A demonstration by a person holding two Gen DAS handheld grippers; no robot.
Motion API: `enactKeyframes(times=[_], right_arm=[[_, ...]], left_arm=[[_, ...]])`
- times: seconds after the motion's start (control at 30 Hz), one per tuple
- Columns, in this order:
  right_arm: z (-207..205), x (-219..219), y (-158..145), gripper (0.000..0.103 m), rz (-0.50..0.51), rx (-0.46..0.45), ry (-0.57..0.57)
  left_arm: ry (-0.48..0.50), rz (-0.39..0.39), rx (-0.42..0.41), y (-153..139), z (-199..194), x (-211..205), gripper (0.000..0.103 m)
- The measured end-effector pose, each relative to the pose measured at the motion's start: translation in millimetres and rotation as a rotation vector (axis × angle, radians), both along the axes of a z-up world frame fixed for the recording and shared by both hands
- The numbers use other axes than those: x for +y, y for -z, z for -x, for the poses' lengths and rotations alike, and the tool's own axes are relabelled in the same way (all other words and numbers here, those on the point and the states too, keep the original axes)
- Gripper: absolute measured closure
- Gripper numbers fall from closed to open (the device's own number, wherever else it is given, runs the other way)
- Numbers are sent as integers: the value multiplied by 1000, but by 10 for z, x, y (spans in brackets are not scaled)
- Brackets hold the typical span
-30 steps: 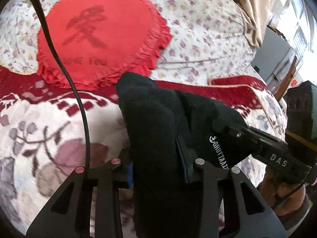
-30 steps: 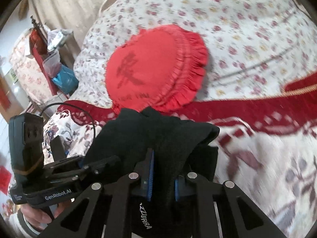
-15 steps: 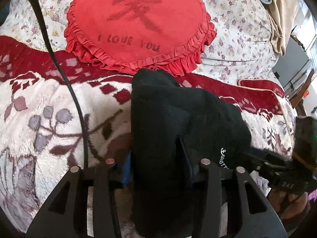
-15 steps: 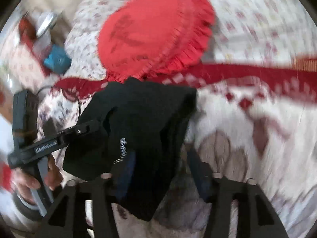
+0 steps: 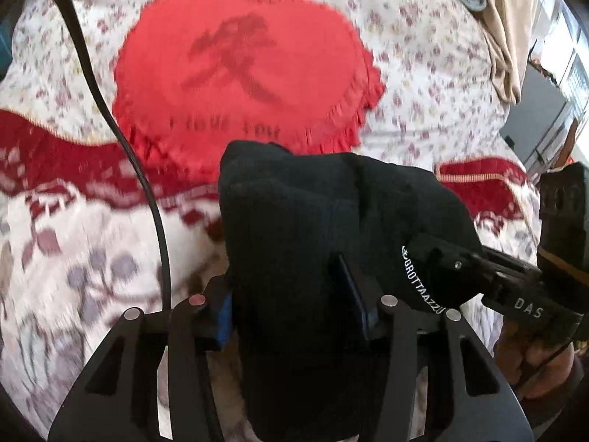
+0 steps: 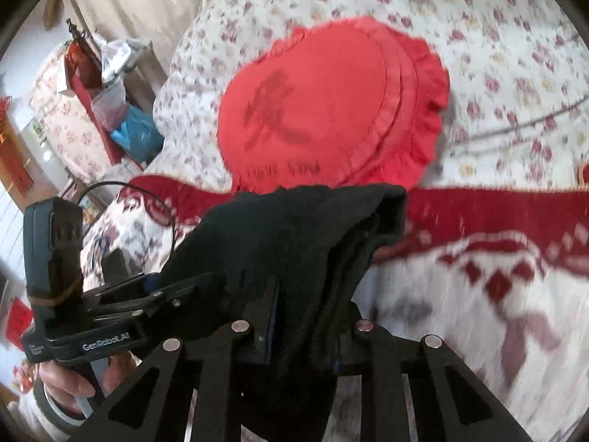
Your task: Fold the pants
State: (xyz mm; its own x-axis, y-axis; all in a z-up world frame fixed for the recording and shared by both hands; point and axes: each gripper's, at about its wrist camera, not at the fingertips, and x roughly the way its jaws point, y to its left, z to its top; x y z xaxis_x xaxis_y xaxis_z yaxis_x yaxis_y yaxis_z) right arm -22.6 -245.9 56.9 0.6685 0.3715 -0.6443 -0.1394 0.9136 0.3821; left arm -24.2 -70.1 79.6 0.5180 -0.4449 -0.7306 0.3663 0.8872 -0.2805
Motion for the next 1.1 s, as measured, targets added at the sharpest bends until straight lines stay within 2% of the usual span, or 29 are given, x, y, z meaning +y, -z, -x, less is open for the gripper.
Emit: enactKeyframes(times=[0.1,0.17,0.2,0.27,0.3,0.37,0.47,0.57,0.63,0.77,0.87,0.9,1.1], right_arm=[[-158,-13,35,82,23,6,22],[-284,-33,211,81,52,62,39],[-339,-39,324,76,90,104,59],[-328,-72,440,71,139,156,75],[-289,-99,421,69,132,149,77],[-173,-173,349,66,128,138,90],[-27,-218,122,66,169,89,118],[60,-137,-99,66,145,25,74],[62,-9,-145,66,140,11,28],[33,281,-18,66,189,27,-22],[-74,414,309,66,211,123,-37],[-64,424,375,66,218,129,-32],[65,369,121,66,207,69,-11]], left_arm=[[-11,-20,11,49,-167,-44,54],[-34,-57,60,228,-289,-68,54],[-51,-77,91,329,-339,-61,53],[-87,-51,105,420,-360,33,33],[-100,-39,106,416,-347,86,31],[-109,-34,102,380,-317,163,30],[-130,-76,69,285,-227,228,30],[-146,-119,23,192,-112,217,30],[-153,-146,-9,156,-28,195,31],[-173,-164,-36,179,43,176,31],[-192,-166,-49,175,80,171,31],[-195,-169,-50,166,95,167,31],[-213,-200,-103,66,237,154,31]])
